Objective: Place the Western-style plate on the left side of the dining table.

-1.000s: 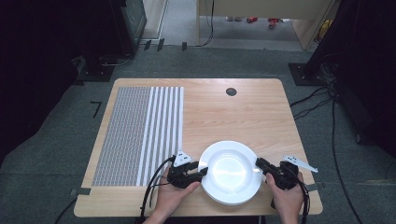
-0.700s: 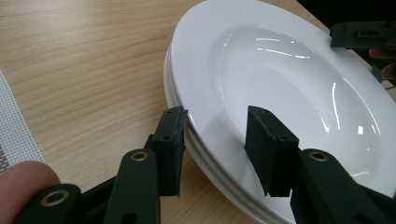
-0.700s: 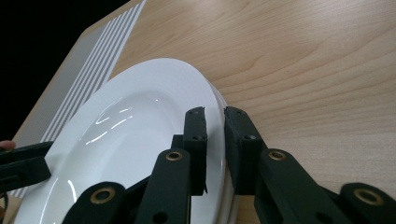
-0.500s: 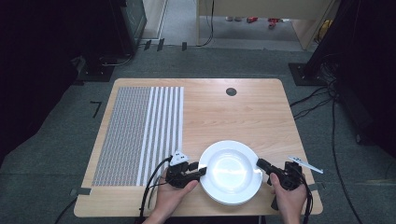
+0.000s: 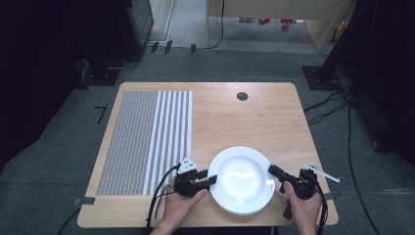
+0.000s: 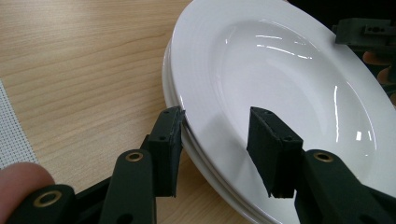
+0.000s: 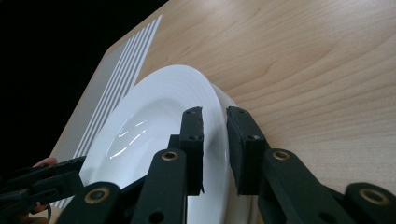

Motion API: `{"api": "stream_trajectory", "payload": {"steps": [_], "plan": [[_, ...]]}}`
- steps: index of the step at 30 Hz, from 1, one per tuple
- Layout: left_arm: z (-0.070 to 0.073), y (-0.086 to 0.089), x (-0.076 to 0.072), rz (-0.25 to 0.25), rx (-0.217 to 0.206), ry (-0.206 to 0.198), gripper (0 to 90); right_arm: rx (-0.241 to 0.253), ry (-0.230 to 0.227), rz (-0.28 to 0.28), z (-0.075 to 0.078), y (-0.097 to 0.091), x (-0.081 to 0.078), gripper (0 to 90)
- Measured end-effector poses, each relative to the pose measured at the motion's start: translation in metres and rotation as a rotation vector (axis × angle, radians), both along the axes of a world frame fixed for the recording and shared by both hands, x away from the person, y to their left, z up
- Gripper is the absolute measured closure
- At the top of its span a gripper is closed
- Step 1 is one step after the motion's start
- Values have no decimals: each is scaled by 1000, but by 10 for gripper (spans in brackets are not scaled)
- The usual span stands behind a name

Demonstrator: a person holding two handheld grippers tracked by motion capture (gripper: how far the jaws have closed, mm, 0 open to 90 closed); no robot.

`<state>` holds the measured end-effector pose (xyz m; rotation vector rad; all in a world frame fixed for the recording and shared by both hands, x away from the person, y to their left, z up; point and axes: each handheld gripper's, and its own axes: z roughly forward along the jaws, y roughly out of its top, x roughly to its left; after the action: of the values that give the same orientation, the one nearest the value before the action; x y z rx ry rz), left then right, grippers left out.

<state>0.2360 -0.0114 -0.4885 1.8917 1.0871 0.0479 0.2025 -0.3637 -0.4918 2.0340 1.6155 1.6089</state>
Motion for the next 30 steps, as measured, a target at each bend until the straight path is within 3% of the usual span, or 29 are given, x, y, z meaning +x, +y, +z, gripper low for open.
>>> {"api": "stream_trajectory", "payload": {"steps": [5,9,15,24,30], "plan": [[0,-1,-1,10,10,-10,568,29,17,-8,-4,-1,1,776],[-1,-2,-2,15,10,-10,568,66,-23,-3,-3,-3,1,793],[-1,-2,-3,18,14,-16,567,21,-36,-2,-6,-1,2,811],[-1,1,-1,20,-13,-4,580,55,-109,-11,-3,2,0,812],[-2,3,-1,25,-36,-2,593,51,-122,-20,-3,4,-1,830]]}}
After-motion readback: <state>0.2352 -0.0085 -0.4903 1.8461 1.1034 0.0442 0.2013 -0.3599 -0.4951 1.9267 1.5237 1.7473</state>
